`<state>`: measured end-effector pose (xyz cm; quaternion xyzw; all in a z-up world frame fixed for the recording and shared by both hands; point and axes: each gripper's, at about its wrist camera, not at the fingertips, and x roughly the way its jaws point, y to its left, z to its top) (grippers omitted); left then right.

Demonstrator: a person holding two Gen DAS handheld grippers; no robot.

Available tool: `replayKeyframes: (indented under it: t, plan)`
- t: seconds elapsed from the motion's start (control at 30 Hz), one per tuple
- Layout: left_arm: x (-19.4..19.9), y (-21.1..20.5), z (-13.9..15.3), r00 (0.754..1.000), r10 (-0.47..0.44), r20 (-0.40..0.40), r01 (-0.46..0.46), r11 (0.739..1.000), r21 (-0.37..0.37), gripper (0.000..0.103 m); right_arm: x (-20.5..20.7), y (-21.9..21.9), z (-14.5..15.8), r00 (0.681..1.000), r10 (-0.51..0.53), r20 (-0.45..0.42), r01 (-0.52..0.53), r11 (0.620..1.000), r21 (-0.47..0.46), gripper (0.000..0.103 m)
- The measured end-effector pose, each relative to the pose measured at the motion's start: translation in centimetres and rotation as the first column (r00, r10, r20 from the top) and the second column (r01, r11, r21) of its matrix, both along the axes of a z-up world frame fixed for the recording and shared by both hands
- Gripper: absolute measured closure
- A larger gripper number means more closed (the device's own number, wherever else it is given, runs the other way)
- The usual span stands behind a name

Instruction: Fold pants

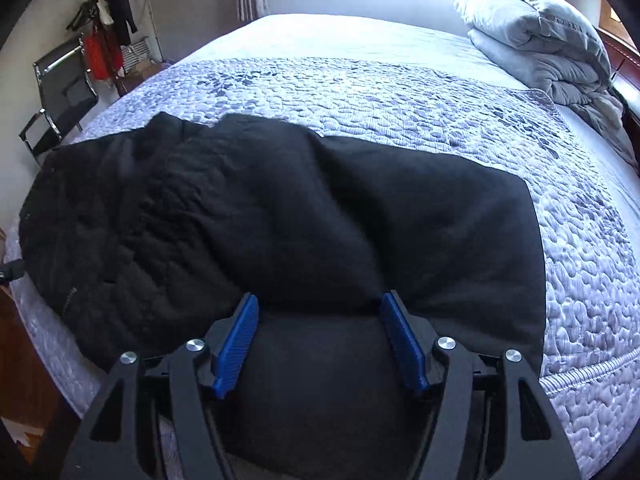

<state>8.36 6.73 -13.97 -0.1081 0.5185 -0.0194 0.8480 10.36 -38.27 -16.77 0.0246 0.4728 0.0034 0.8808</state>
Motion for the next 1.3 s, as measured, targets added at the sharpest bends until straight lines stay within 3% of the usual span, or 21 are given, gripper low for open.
replayKeyframes:
  t: [0.17,0.27,0.37,0.4,0.5,0.57,0.6,0.73,0.8,0.87,0.93,1.03,1.07,1.1,1.17,1.2,1.23,1.3]
  plan:
    - [-0.4,4.1,-0.5,0.993,0.119,-0.026,-0.12,0.991,-0.056,0.003,-1.6,-2.2,2.8,0.996,-0.042,0.076,0.035,0.995,0.093,0.031]
    - [-0.4,7.4,-1.2,0.979,0.201,-0.038,-0.204,0.953,-0.225,0.003,-2.6,-3.4,4.3,0.991,-0.067,0.112,0.055,0.993,0.106,0.031]
    - [-0.1,10.0,-2.5,0.966,0.252,-0.062,-0.254,0.868,-0.427,0.003,-3.4,-4.0,5.2,0.987,-0.087,0.134,0.072,0.991,0.109,0.031]
    - [0.2,10.9,-3.2,0.962,0.262,-0.072,-0.26,0.813,-0.521,0.003,-3.6,-4.1,5.3,0.987,-0.088,0.135,0.073,0.991,0.112,0.031]
    - [0.8,12.6,-4.6,0.947,0.307,-0.094,-0.29,0.694,-0.659,0.004,-3.7,-4.1,5.1,0.988,-0.084,0.132,0.071,0.992,0.101,0.031]
    - [1.1,13.2,-5.3,0.942,0.32,-0.103,-0.293,0.632,-0.717,0.004,-3.6,-3.8,4.9,0.989,-0.082,0.125,0.071,0.993,0.09,0.031]
    - [1.5,13.4,-5.8,0.943,0.316,-0.103,-0.279,0.584,-0.762,0.004,-3.6,-3.7,4.8,0.989,-0.079,0.123,0.069,0.994,0.089,0.031]
    - [2.2,13.6,-7.1,0.925,0.347,-0.157,-0.338,0.557,-0.759,0.004,-3.5,-3.1,4.5,0.991,-0.067,0.12,0.056,0.994,0.093,0.031]
    - [2.4,13.5,-6.9,0.924,0.35,-0.152,-0.336,0.557,-0.76,0.004,-3.4,-2.7,4.5,0.991,-0.058,0.122,0.047,0.995,0.091,0.031]
    - [2.6,13.0,-6.6,0.938,0.326,-0.12,-0.287,0.532,-0.797,0.007,-3.2,-2.4,4.4,0.992,-0.05,0.114,0.041,0.996,0.08,0.031]
    - [3.0,12.6,-6.7,0.934,0.329,-0.14,-0.306,0.534,-0.788,0.007,-3.1,-2.3,4.4,0.992,-0.048,0.117,0.039,0.996,0.079,0.031]
    - [3.7,12.3,-7.2,0.926,0.343,-0.158,-0.324,0.504,-0.801,0.009,-3.1,-2.2,4.6,0.991,-0.048,0.123,0.037,0.995,0.09,0.031]
    - [3.8,12.2,-7.4,0.923,0.347,-0.167,-0.332,0.497,-0.802,0.017,-3.1,-2.2,4.6,0.991,-0.046,0.122,0.035,0.995,0.09,0.031]
    - [3.8,12.4,-7.6,0.92,0.35,-0.177,-0.342,0.492,-0.801,0.041,-3.1,-2.1,4.5,0.992,-0.044,0.119,0.034,0.996,0.084,0.031]
    - [4.1,12.3,-8.6,0.904,0.357,-0.237,-0.393,0.47,-0.79,0.065,-3.0,-2.0,4.4,0.993,-0.042,0.113,0.033,0.996,0.079,0.031]
    - [3.9,12.4,-9.2,0.893,0.369,-0.258,-0.411,0.434,-0.801,0.067,-3.0,-2.0,4.3,0.993,-0.042,0.11,0.033,0.996,0.081,0.031]
    - [3.8,12.3,-9.4,0.888,0.375,-0.265,-0.417,0.419,-0.806,0.068,-3.0,-2.1,4.2,0.993,-0.044,0.106,0.035,0.996,0.084,0.031]
    - [3.7,12.1,-9.1,0.89,0.379,-0.254,-0.412,0.428,-0.805,0.077,-3.1,-2.2,4.0,0.994,-0.045,0.101,0.037,0.996,0.084,0.031]
